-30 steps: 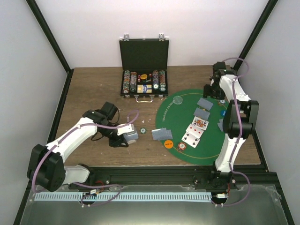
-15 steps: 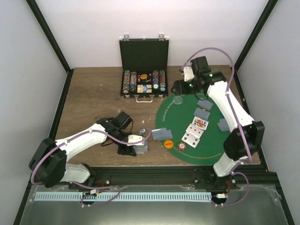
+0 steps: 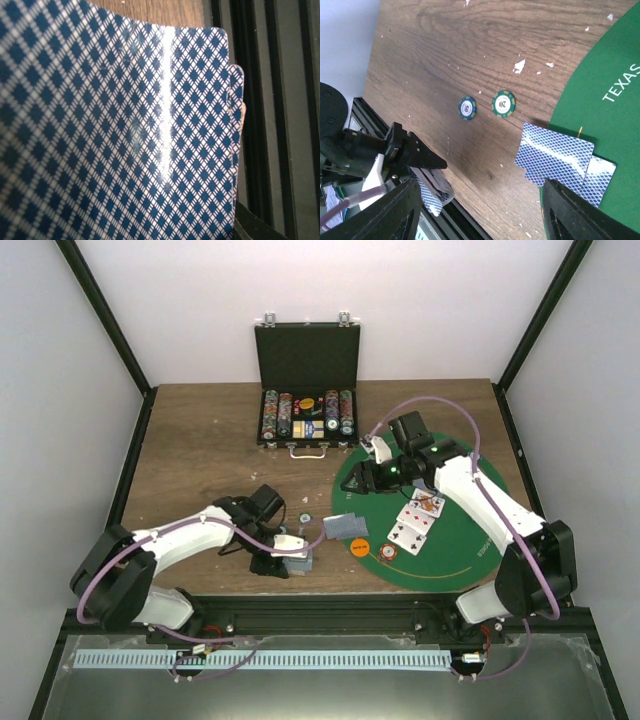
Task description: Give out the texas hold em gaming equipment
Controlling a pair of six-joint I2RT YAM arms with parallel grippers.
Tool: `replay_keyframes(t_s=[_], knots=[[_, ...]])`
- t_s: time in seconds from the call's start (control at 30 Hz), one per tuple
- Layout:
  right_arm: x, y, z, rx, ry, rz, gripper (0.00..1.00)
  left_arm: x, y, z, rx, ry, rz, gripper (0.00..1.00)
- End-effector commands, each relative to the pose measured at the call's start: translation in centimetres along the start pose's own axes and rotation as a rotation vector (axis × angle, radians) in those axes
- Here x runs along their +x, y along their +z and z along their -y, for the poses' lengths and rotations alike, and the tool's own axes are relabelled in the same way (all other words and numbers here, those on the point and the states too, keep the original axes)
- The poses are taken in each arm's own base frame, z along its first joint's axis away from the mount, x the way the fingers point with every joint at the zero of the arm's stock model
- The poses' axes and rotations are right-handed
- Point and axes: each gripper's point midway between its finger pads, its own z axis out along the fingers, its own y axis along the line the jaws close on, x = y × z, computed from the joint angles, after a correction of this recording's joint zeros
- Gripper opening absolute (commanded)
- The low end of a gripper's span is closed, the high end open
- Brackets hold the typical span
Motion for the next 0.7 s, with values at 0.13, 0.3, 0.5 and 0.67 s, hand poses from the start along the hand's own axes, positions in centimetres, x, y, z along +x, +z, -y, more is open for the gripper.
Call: replay_keyframes(t_s=[0.13, 0.3, 0.5, 0.67], knots=[[-1.1, -1.2, -1.4, 0.0, -0.046, 0.069, 0.67, 2.3, 1.9, -1.7, -0.041, 0.046, -0.128, 0.48], [-1.0, -0.9, -0.8, 0.024, -0.039, 0.051, 0.67, 4.1, 3.4, -1.8, -0.042, 0.071, -0.233, 0.53], [-1.4, -1.4, -1.0, 0.035, -0.052, 0.064, 0.67, 5.0, 3.9, -1.6, -0.011, 0.063, -0.277, 0.65], [-1.8, -1.8, -1.2, 0.045, -0.07, 0.073, 0.67, 5.0, 3.4, -1.7, -0.023, 0.083, -0.281, 0.83]])
